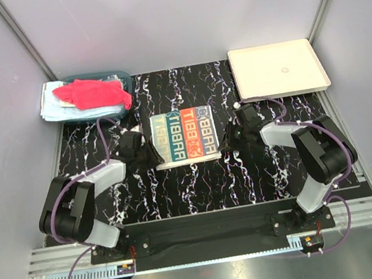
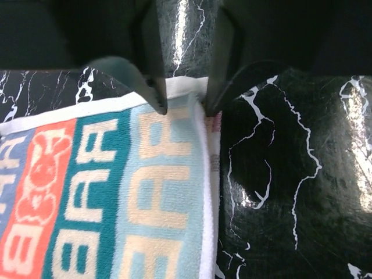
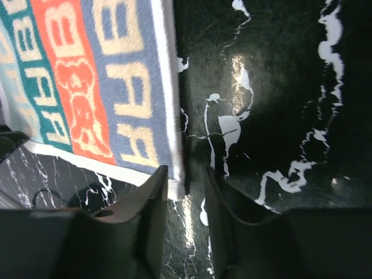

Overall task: Fold and stack the towels
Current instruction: Fold the towel

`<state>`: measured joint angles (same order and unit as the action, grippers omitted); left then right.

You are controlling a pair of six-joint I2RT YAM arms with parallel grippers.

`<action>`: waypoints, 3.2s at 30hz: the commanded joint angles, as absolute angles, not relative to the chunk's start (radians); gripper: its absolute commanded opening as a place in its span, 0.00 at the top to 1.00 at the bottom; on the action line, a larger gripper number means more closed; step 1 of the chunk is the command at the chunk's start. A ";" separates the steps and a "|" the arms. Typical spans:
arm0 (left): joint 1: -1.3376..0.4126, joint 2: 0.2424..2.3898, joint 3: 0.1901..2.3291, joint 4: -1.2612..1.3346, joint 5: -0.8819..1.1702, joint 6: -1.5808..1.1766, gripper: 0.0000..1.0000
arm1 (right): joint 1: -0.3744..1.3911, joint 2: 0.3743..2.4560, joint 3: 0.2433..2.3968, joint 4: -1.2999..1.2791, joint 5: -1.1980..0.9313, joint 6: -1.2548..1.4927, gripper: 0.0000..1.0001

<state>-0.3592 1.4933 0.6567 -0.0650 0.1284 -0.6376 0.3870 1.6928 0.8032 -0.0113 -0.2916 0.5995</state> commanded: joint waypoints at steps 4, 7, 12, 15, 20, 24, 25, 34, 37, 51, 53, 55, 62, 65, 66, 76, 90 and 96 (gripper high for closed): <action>-0.357 1.410 0.835 -0.259 0.002 -0.586 0.48 | 0.397 1.612 0.969 -0.193 -0.161 0.548 0.51; -0.356 1.436 0.938 -0.316 -0.053 -0.563 0.39 | 0.396 1.675 1.147 -0.280 -0.101 0.512 0.49; -0.339 1.572 1.185 -0.380 -0.112 -0.526 0.35 | 0.390 1.889 1.460 -0.357 -0.071 0.476 0.50; -0.308 1.722 1.348 -0.417 -0.135 -0.491 0.38 | 0.368 1.995 1.564 -0.397 -0.061 0.469 0.52; -0.268 1.906 1.489 -0.448 -0.103 -0.454 0.44 | 0.344 2.118 1.727 -0.429 -0.101 0.453 0.53; -0.250 2.002 1.563 -0.480 -0.110 -0.436 0.47 | 0.342 2.216 1.818 -0.471 -0.115 0.436 0.55; -0.245 2.014 1.580 -0.480 -0.106 -0.433 0.47 | 0.342 2.229 1.824 -0.475 -0.112 0.436 0.55; -0.236 2.131 1.624 -0.463 -0.106 -0.419 0.47 | 0.336 2.341 1.865 -0.476 -0.106 0.439 0.57; -0.236 2.151 1.626 -0.459 -0.126 -0.420 0.47 | 0.331 2.349 1.861 -0.465 -0.094 0.445 0.59; -0.232 2.125 1.520 -0.270 -0.080 -0.466 0.50 | 0.331 2.358 1.822 -0.404 -0.109 0.460 0.67; -0.232 2.118 1.502 -0.236 -0.064 -0.472 0.50 | 0.330 2.358 1.819 -0.396 -0.113 0.465 0.68; -0.230 2.126 1.506 -0.222 -0.060 -0.479 0.50 | 0.330 2.361 1.821 -0.391 -0.115 0.466 0.70; -0.222 2.155 1.500 -0.181 -0.034 -0.497 0.51 | 0.330 2.367 1.824 -0.390 -0.109 0.462 0.80; -0.216 2.154 1.479 -0.138 -0.006 -0.514 0.51 | 0.330 2.370 1.827 -0.385 -0.110 0.462 0.84; -0.215 2.152 1.477 -0.134 0.023 -0.515 0.53 | 0.330 2.370 1.828 -0.387 -0.113 0.462 0.85; -0.196 2.146 1.471 -0.101 0.074 -0.528 0.83 | 0.330 2.359 1.835 -0.368 -0.120 0.449 0.93; -0.192 2.002 1.359 0.103 0.124 -0.522 1.00 | 0.321 2.246 1.807 -0.287 -0.118 0.410 0.98; -0.192 1.885 1.272 0.178 0.107 -0.514 1.00 | 0.321 2.134 1.721 -0.209 -0.109 0.416 0.98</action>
<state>-0.1982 1.9938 1.2911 0.0467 0.1032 -0.5228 0.3275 2.2642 1.7451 -0.3038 -0.1207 0.4297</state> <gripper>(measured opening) 0.009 0.022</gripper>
